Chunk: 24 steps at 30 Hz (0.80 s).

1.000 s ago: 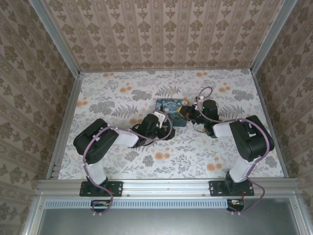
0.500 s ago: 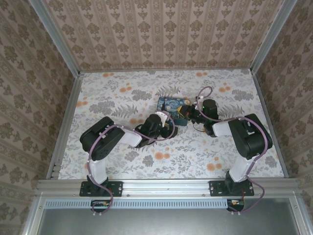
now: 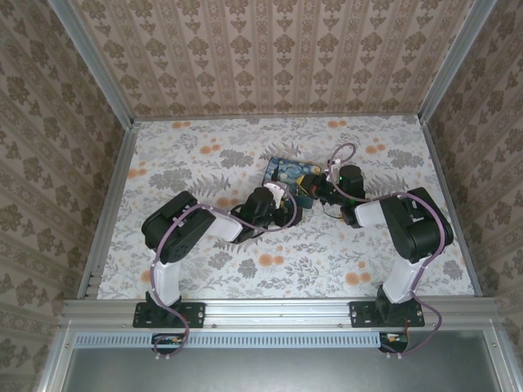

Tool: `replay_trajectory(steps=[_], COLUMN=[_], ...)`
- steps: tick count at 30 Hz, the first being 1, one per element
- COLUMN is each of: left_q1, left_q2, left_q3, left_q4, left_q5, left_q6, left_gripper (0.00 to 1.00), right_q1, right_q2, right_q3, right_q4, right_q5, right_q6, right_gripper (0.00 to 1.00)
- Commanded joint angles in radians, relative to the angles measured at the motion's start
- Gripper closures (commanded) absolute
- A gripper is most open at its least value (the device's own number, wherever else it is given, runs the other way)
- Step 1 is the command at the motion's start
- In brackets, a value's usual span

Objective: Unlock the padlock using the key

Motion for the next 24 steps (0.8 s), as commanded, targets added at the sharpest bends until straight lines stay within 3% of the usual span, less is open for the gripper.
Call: replay_trajectory(steps=[1, 11, 24], left_q1=[0.012, 0.04, 0.04], left_q2=[0.041, 0.045, 0.048], left_q3=[0.002, -0.025, -0.043], left_q4=[0.087, 0.228, 0.274], left_q5=[0.115, 0.197, 0.166], left_q6=[-0.082, -0.192, -0.246], left_gripper=[0.24, 0.24, 0.24], right_q1=[-0.006, -0.01, -0.012], right_q2=[0.029, 0.035, 0.048], right_q3=[0.002, -0.002, -0.002], right_q4=[-0.019, -0.018, -0.011], right_q5=[-0.015, -0.015, -0.014], right_q6=[0.009, 0.007, 0.011], right_gripper=[1.0, 1.0, 1.0])
